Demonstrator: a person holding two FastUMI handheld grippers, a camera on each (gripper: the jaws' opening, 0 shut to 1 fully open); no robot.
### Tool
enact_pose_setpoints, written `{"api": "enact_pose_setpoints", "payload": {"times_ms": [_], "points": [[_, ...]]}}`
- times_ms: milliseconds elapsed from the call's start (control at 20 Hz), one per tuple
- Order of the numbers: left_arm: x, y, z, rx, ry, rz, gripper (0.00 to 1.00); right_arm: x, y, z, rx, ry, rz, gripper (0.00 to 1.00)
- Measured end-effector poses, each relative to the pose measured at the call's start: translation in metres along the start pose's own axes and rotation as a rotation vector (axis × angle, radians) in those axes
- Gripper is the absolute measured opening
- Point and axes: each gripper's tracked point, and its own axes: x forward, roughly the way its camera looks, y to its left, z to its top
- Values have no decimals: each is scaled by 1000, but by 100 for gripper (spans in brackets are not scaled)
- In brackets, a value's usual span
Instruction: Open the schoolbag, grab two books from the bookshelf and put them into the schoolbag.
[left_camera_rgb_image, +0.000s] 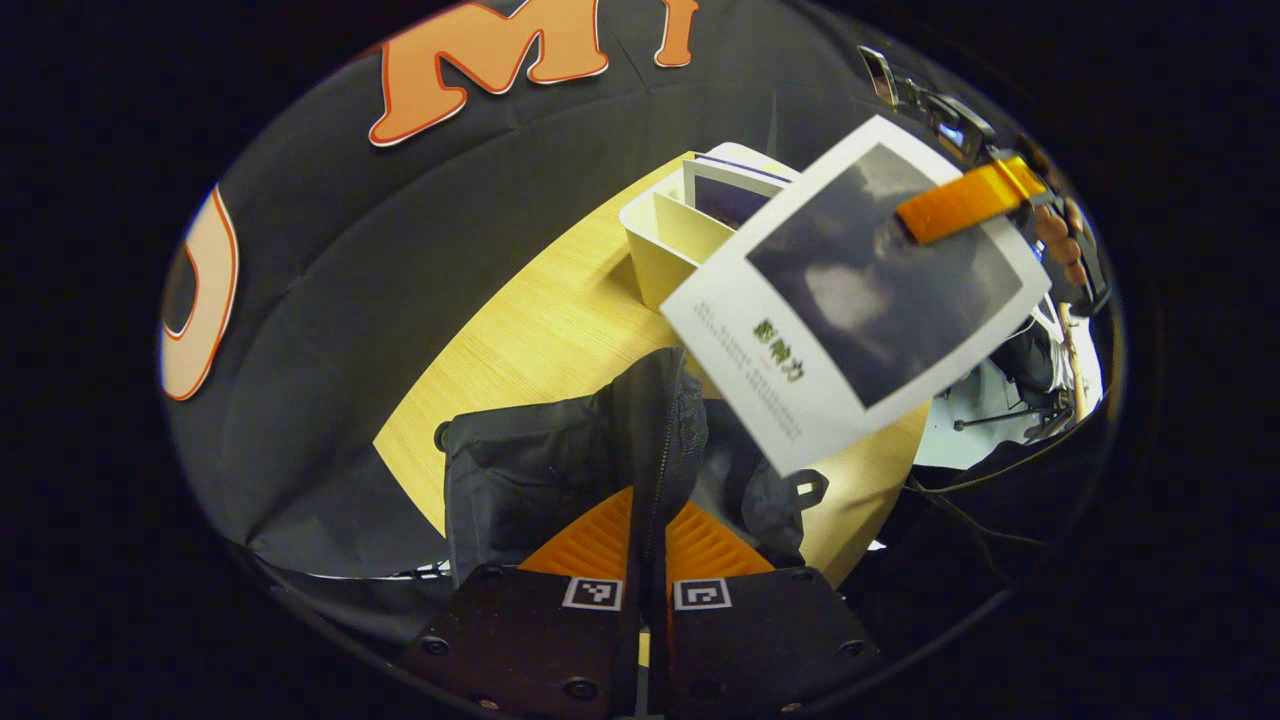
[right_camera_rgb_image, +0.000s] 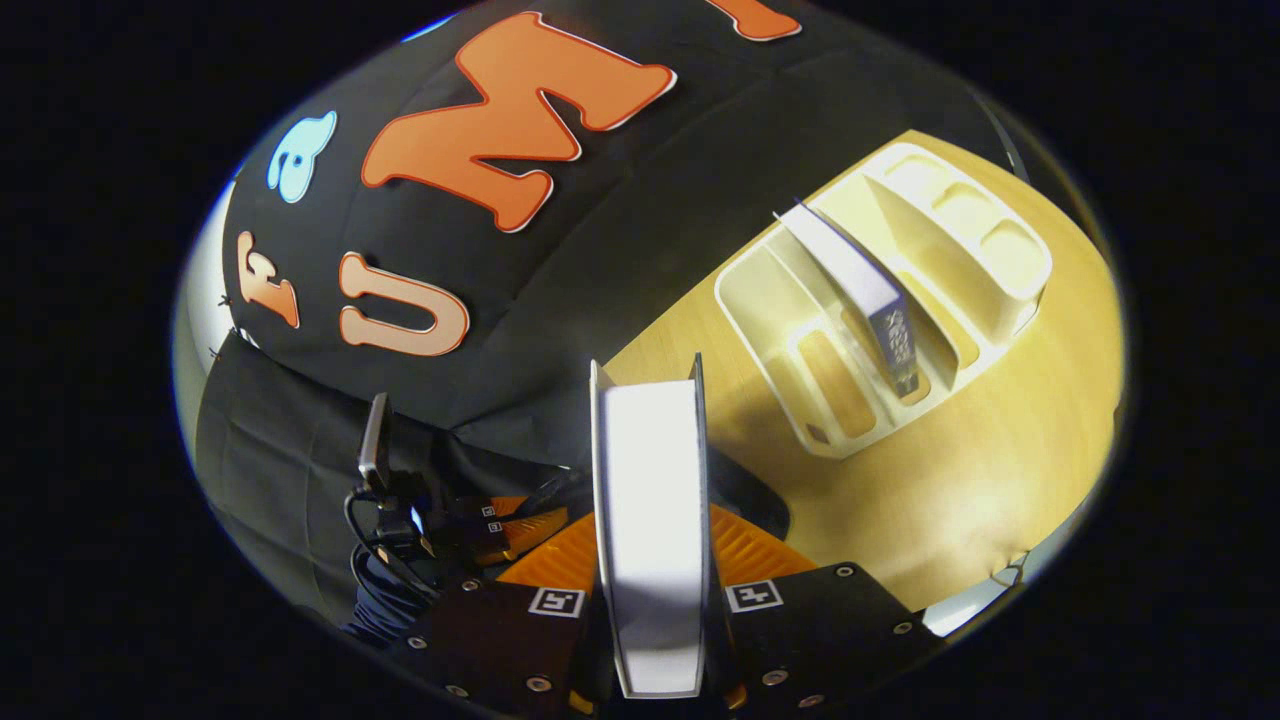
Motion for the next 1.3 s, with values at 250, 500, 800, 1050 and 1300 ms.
{"api": "enact_pose_setpoints", "payload": {"times_ms": [250,500,800,1050,1300], "points": [[0,-3,4,-14,-15,-2,5,52,-9,-43,125,13,72,36],[1,-9,8,-21,-30,-7,5,104,-23,-59,241,-6,93,36],[4,-23,11,-9,-46,-16,5,162,-9,-82,291,1,140,36],[6,-38,7,-3,-62,-37,5,207,-3,-90,274,-38,151,36],[7,-43,8,-16,-77,-51,5,243,1,-97,291,-48,146,25]]}}
